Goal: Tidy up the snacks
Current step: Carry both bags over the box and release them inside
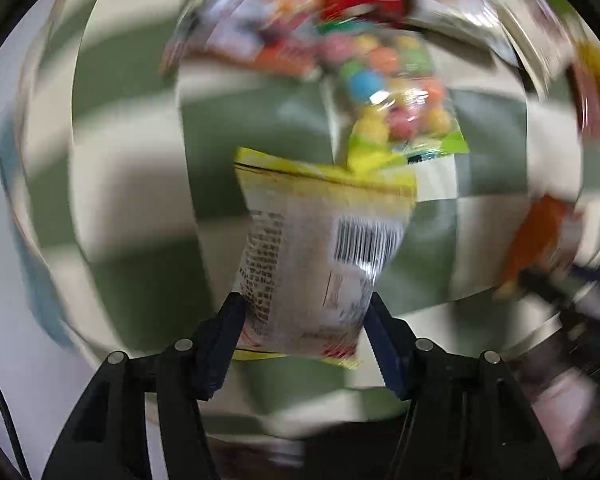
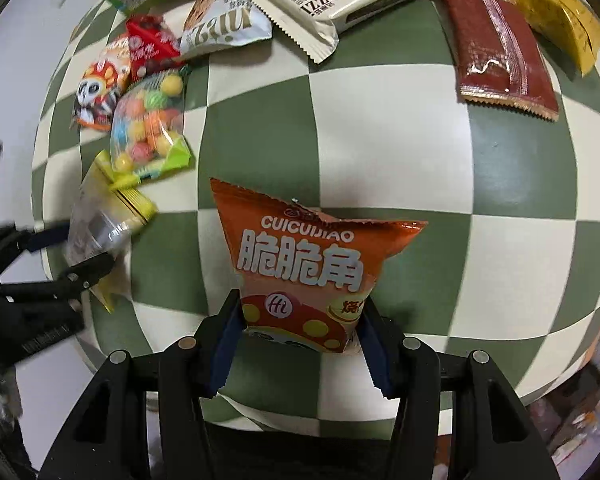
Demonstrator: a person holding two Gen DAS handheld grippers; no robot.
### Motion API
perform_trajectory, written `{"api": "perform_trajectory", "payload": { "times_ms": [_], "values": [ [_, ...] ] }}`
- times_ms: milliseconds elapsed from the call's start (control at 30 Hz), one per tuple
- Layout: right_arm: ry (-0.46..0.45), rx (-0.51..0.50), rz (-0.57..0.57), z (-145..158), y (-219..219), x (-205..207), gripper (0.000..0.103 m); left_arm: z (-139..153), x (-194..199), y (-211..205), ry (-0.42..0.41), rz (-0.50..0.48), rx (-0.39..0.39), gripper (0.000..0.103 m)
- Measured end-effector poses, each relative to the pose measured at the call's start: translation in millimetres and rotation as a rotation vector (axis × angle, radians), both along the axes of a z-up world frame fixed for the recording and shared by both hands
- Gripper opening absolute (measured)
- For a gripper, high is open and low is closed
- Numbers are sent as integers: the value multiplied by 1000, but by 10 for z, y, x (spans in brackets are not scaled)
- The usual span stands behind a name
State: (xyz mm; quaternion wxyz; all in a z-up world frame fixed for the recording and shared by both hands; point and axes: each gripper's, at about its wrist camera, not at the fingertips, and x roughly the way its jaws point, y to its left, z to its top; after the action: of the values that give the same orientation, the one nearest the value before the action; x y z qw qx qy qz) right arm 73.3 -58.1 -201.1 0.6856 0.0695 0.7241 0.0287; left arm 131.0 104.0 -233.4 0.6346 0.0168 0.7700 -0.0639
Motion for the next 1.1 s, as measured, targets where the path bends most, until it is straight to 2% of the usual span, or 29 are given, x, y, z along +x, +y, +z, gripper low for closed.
{"api": "perform_trajectory", "payload": {
  "times_ms": [67,133,200,333,500,667,767,800,867,967,1100],
  "values": [
    [15,-11,39,-17,-5,-67,57,-75,-72,124,29,147,-60,58],
    [32,-18,71,-38,-5,-45,57,-168,-106,161,39,219,-87,59],
    [43,-29,80,-85,9,-3,58,-226,-102,151,39,225,-70,61],
    [48,-20,34,-151,-43,72,69,-266,-172,152,18,229,-52,62],
    [51,36,-40,-169,-254,30,70,-104,-242,-8,-31,227,-64,62],
    [48,34,-69,-194,-348,-14,71,-226,-254,-67,-24,232,-49,62],
    [14,34,-83,-236,-231,-108,71,-297,-192,-141,-46,216,-41,62],
    [6,30,-89,-233,-209,-120,70,-285,-183,-140,-57,212,-37,61],
    [-15,37,-105,-218,-254,-163,58,-226,-236,-128,-89,205,-34,57],
    [-28,58,-118,-187,-409,-234,54,-94,-311,-152,-119,194,-36,50],
    [-36,83,-108,-128,-557,-235,52,94,-343,-234,-143,182,-62,46]
  ]
}}
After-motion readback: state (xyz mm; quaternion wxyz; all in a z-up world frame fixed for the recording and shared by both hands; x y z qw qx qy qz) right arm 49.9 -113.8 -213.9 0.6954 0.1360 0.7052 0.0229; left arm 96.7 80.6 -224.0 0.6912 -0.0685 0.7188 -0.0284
